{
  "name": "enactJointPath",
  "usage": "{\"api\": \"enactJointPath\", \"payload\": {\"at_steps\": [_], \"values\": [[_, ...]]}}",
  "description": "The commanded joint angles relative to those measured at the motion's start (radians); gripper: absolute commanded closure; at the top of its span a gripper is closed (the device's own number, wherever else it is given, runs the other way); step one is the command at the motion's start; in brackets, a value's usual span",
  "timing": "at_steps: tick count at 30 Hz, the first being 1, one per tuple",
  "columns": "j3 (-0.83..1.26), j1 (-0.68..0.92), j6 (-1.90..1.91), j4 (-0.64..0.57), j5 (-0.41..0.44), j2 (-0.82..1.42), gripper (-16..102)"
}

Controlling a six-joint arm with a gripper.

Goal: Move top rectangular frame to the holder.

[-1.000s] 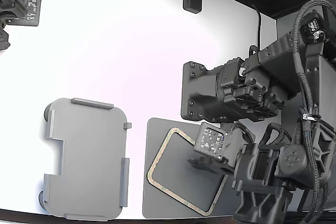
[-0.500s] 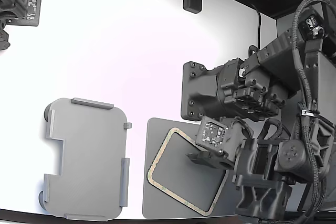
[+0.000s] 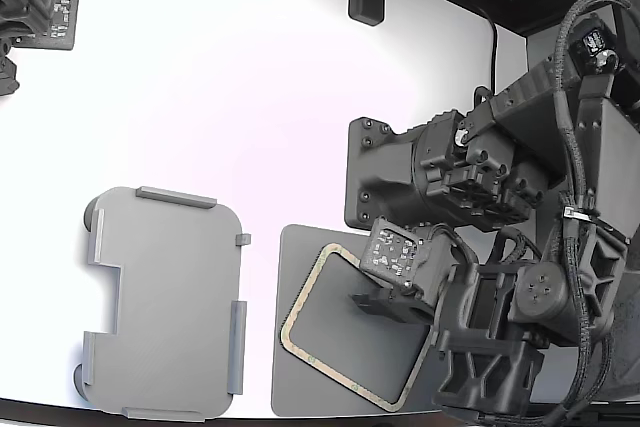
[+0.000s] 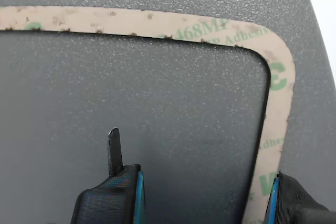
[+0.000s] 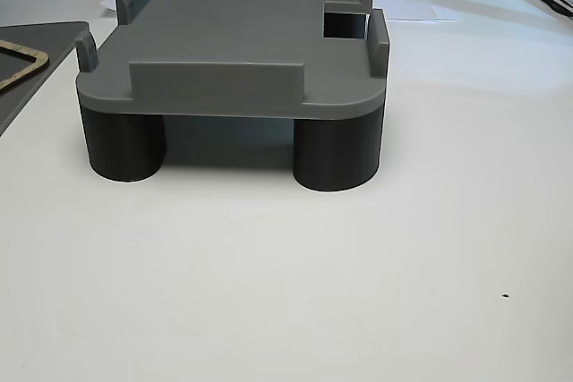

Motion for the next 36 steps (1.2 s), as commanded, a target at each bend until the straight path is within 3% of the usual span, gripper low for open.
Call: {"api": "enactJointPath", "payload": {"at_steps": [1, 4, 7, 12, 20, 24, 29, 31, 32, 36], "values": [[0.012, -0.021, 0.003, -0.017, -0.009, 0.040, -13], [0.055, -0.021, 0.005, -0.034, -0.012, 0.063, -14], [0.069, -0.021, 0.002, -0.031, -0.011, 0.078, 3], [0.095, -0.031, -0.002, -0.028, -0.002, 0.115, 3], [0.098, -0.052, -0.005, -0.048, -0.012, 0.078, 19], [0.100, -0.077, -0.023, -0.048, -0.043, 0.078, 21], [0.115, -0.089, -0.028, -0.044, -0.057, 0.106, 16], [0.118, -0.100, -0.032, -0.043, -0.058, 0.112, 3], [0.120, -0.104, -0.035, -0.044, -0.061, 0.110, -14], [0.135, -0.110, -0.037, -0.064, -0.058, 0.106, -14]]}}
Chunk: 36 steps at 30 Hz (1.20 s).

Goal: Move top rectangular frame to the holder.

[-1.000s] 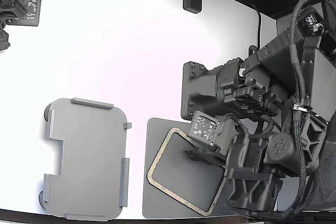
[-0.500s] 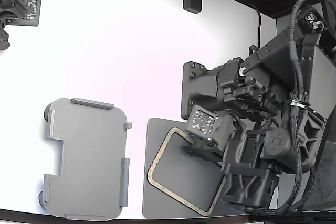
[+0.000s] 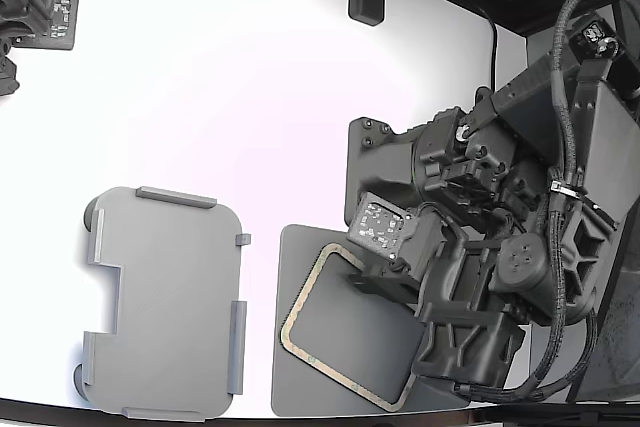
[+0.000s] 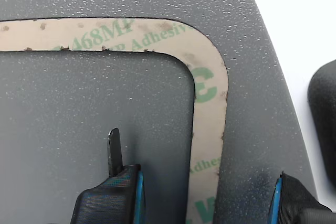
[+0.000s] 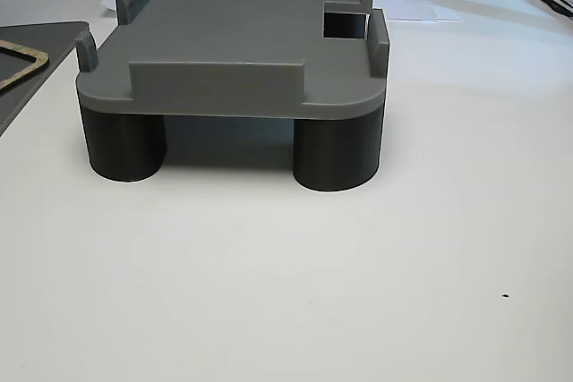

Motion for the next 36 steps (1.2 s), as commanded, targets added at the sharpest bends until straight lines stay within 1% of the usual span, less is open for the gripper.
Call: {"api": "enactJointPath", "payload": {"at_steps": [1, 7, 11, 18, 22, 23, 24, 27, 30, 33, 34, 35, 36], "values": [[-0.014, -0.025, -0.003, -0.008, 0.002, 0.020, -14], [0.000, -0.028, -0.006, -0.014, -0.014, 0.031, -14], [0.014, -0.028, -0.008, -0.020, -0.020, 0.037, -4], [0.054, -0.031, -0.009, -0.054, -0.014, 0.044, 1], [0.063, -0.031, -0.009, -0.051, -0.017, 0.055, 7], [0.067, -0.031, -0.009, -0.051, -0.015, 0.060, 10], [0.071, -0.031, -0.009, -0.051, -0.012, 0.063, 17], [0.075, -0.035, -0.009, -0.051, -0.014, 0.064, 39], [0.071, -0.040, -0.009, -0.043, -0.014, 0.060, 69], [0.063, -0.049, -0.003, -0.025, -0.015, 0.063, 84], [0.060, -0.049, 0.005, -0.012, -0.015, 0.067, 91], [0.055, -0.051, 0.006, -0.002, -0.018, 0.074, 96], [0.049, -0.052, 0.006, 0.012, -0.018, 0.081, 96]]}}
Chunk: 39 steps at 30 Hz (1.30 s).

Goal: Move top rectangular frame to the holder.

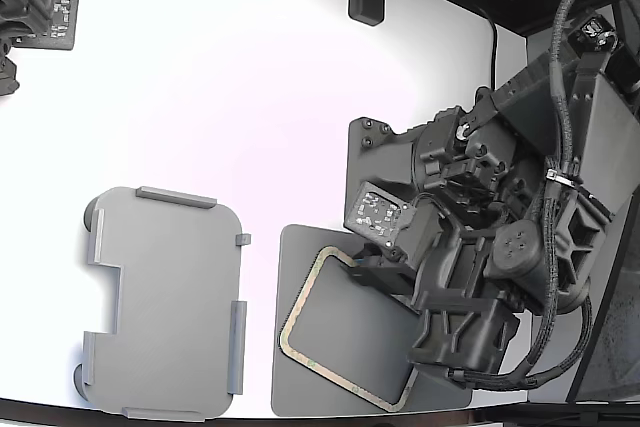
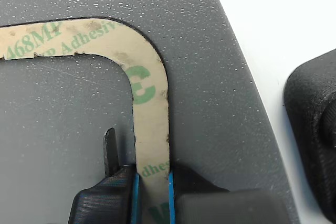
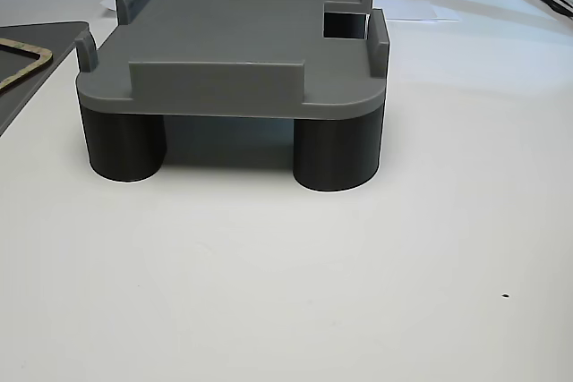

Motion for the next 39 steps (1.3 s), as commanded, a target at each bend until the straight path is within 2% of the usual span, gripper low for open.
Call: {"api": "enactJointPath", "payload": {"at_steps": [1, 12, 17, 19, 24, 29, 39], "values": [[-0.034, -0.021, 0.008, 0.034, 0.003, 0.038, 96], [-0.295, -0.060, 0.123, 0.155, 0.044, 0.114, 94], [-0.520, -0.061, 0.281, 0.232, 0.147, -0.104, 96], [-0.623, -0.112, 0.337, 0.272, 0.175, -0.210, 96], [-0.805, -0.270, 0.422, 0.302, 0.166, -0.413, 96], [-0.950, -0.353, 0.497, 0.304, 0.178, -0.541, 96], [-1.147, -0.430, 0.657, 0.302, 0.183, -0.698, 96]]}}
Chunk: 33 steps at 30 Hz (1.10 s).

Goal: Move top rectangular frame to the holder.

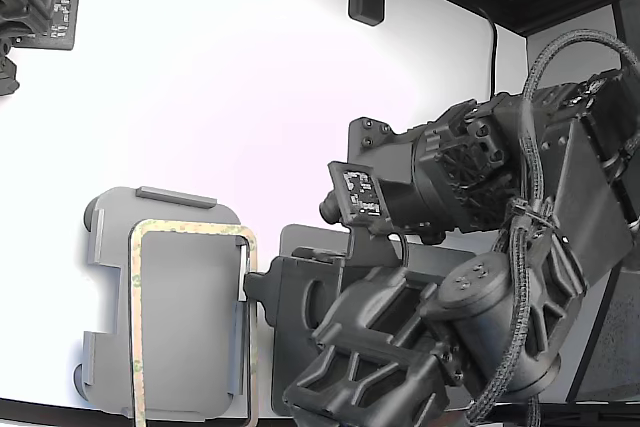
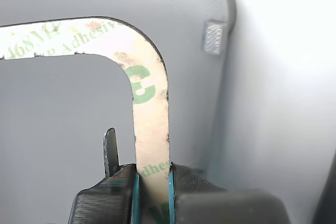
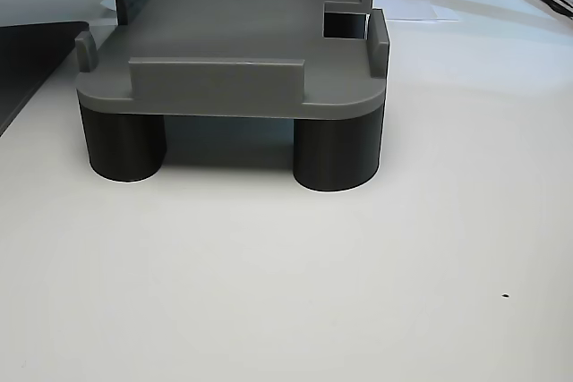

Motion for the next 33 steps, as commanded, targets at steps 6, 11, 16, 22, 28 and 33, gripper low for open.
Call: {"api": "enactJointPath", "payload": {"at_steps": [6, 11, 16, 22, 28, 33], "values": [[-0.097, -0.097, 0.060, 0.009, -0.063, -0.034, 97], [-0.058, -0.143, 0.015, 0.009, -0.130, -0.012, 97], [-0.015, -0.144, -0.018, 0.011, -0.143, 0.012, 97], [-0.008, -0.178, -0.071, 0.009, -0.167, 0.003, 97], [-0.034, -0.195, -0.091, 0.008, -0.156, -0.037, 97], [-0.058, -0.195, -0.092, 0.008, -0.158, -0.069, 97]]}}
